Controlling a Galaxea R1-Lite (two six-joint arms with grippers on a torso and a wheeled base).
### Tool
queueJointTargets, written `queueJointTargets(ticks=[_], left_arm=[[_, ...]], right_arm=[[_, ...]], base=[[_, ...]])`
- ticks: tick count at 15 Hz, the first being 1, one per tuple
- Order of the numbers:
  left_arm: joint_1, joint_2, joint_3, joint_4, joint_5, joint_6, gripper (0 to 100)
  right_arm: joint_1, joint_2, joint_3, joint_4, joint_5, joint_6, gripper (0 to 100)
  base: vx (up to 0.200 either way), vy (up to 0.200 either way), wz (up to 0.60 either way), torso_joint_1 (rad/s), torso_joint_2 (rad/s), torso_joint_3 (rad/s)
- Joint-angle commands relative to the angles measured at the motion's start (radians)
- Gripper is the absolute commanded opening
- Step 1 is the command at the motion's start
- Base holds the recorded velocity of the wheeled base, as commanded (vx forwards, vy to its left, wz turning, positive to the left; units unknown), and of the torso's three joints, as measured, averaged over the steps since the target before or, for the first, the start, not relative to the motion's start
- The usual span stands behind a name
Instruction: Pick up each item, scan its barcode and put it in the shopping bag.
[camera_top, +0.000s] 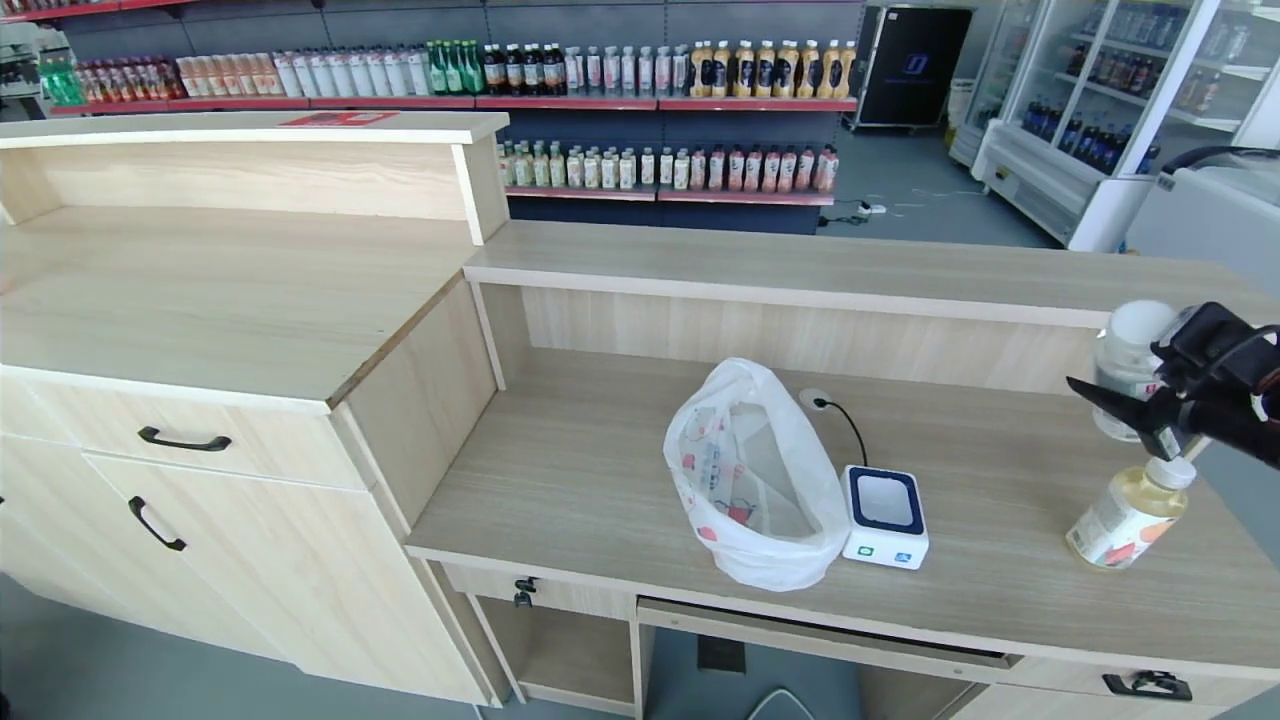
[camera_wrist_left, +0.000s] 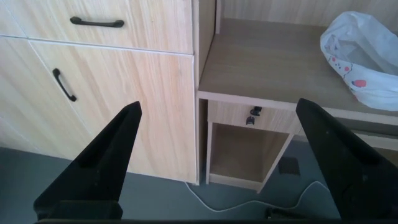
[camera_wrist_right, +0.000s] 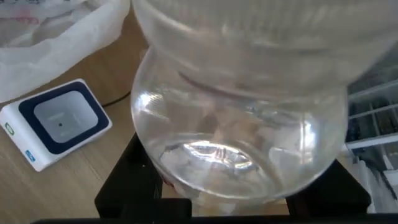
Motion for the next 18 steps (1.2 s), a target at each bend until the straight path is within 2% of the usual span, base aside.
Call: queueJointTargets(ticks=[1,3,4,7,9,18], left_arm=[[0.001,0.002,0.0,0.0,0.0,0.0,100],[0.001,0.002,0.0,0.0,0.0,0.0,100],[0.001,0.002,0.0,0.0,0.0,0.0,100],[0.001,0.002,0.0,0.0,0.0,0.0,100],[0.001,0.002,0.0,0.0,0.0,0.0,100],[0.001,0.002,0.0,0.0,0.0,0.0,100]], right_arm=[[0.002,0.136,-0.012,-0.022,0.073,-0.093,0],[0.002,0.186,-0.014,-0.043,0.109,-0.145,0],[0.004,0.251,-0.015,-0.103,0.181,-0.168,0],[0.03,0.321,-0.037,-0.161,0.194,-0.168,0],[0.051,0.356,-0.064,-0.167,0.253,-0.167,0],[0.099,0.483,-0.117,-0.259,0.27,-0.164,0]], base=[[0.0,0.0,0.0,0.0,0.0,0.0],[0.0,0.0,0.0,0.0,0.0,0.0],[0.0,0.0,0.0,0.0,0.0,0.0],[0.0,0.0,0.0,0.0,0.0,0.0],[0.0,0.0,0.0,0.0,0.0,0.0],[0.0,0.0,0.0,0.0,0.0,0.0]])
